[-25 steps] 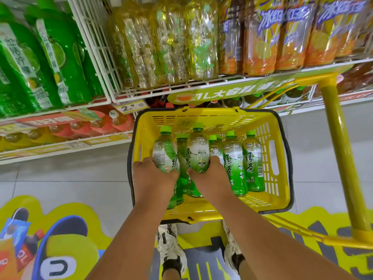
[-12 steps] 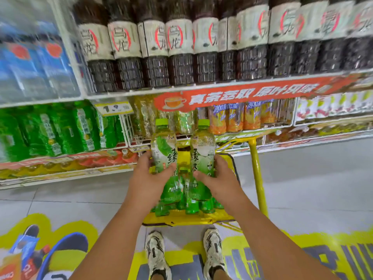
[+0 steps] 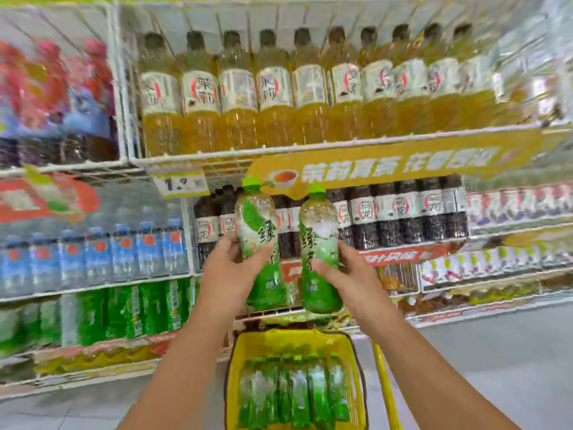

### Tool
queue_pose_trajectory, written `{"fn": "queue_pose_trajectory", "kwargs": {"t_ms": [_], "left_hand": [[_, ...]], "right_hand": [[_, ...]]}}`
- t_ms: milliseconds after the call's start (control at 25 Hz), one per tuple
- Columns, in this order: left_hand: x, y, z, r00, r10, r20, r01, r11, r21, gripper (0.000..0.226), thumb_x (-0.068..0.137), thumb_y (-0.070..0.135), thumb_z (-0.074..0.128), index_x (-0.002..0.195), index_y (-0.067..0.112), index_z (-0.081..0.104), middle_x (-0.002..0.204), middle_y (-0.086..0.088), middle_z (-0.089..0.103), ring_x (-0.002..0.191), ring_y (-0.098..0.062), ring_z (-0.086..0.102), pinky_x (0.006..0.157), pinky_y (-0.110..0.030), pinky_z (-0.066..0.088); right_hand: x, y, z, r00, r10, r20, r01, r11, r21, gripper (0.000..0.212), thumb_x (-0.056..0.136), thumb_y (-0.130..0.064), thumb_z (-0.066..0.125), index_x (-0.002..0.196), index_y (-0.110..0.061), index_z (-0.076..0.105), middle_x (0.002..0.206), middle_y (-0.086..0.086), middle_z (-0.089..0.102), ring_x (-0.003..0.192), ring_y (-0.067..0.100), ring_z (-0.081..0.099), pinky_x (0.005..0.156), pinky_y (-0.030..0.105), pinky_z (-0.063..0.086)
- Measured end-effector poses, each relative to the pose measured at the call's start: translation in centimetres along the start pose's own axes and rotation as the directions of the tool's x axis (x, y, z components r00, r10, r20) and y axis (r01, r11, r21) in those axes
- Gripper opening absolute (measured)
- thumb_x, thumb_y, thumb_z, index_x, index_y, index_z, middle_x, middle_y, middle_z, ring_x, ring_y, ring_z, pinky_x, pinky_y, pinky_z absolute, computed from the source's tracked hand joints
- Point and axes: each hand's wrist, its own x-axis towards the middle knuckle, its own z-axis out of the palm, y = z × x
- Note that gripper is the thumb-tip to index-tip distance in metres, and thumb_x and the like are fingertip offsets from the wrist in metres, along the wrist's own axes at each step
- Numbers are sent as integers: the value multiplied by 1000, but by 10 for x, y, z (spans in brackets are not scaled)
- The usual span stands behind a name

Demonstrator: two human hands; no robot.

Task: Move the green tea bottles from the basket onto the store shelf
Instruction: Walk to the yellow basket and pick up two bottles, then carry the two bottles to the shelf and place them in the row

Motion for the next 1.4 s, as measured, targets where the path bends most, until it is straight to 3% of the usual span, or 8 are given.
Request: {"fn": "queue_pose_trajectory", "kwargs": {"t_ms": [120,240,320,600,720,1000,1200,1400], "left_hand": [[-5,47,-9,994,102,-25,-103,994,-26,50,79,52,81,122,39,58,100,36,66,94,19,61,78,-7,48],[-14,88,-16,978,196,-72,-200,979,-48,64,78,51,82,134,39,54,95,38,56,84,24,55,71,-6,42],[-20,108,-21,972,218,-90,-221,975,-28,45,78,53,82,115,48,57,91,39,63,84,21,58,72,-8,44],[-55,135,-35,952,225,-209,-231,973,0,30,75,51,84,85,51,57,78,46,64,77,25,61,55,-1,45],[-69,136,-53,940,199,-277,-211,977,-14,42,62,64,82,95,48,64,94,30,74,90,10,70,79,-20,56],[-103,125,-138,897,172,-408,-213,975,-59,85,55,66,84,129,31,62,117,13,74,107,-8,71,93,-37,58],[-134,98,-236,885,169,-434,-222,972,-74,41,74,49,85,109,40,66,104,16,77,93,-6,75,75,-27,61],[-157,75,-373,871,174,-460,-219,975,-45,53,78,41,85,125,28,64,108,11,77,96,-6,74,79,-25,59]], "right_hand": [[-2,-44,-4,997,-72,8,72,997,14,101,55,-74,85,144,-42,52,145,-8,59,131,18,59,105,50,51],[-7,-88,-6,988,-147,56,145,989,34,59,60,-64,85,114,-63,62,129,-17,68,108,7,71,84,37,63],[-11,-113,-9,977,-195,87,193,981,24,47,61,-64,83,103,-70,62,118,-28,69,104,-3,70,81,27,61],[-11,-159,-5,933,-288,215,284,958,52,51,72,-58,85,117,-42,68,110,-17,76,96,7,75,71,26,62],[-11,-169,15,919,-274,283,273,961,44,65,64,-61,82,121,-31,70,111,-10,77,97,13,75,80,39,63],[-31,-171,100,857,-292,426,287,955,77,55,68,-57,82,117,-36,71,108,-14,77,96,12,75,72,31,63],[-61,-167,204,830,-293,475,286,954,89,70,62,-66,87,122,-34,70,115,-11,76,100,17,76,80,45,64],[-99,-155,331,840,-295,456,303,951,58,90,51,-75,86,128,-32,67,117,-10,76,106,16,73,86,46,62]]}}
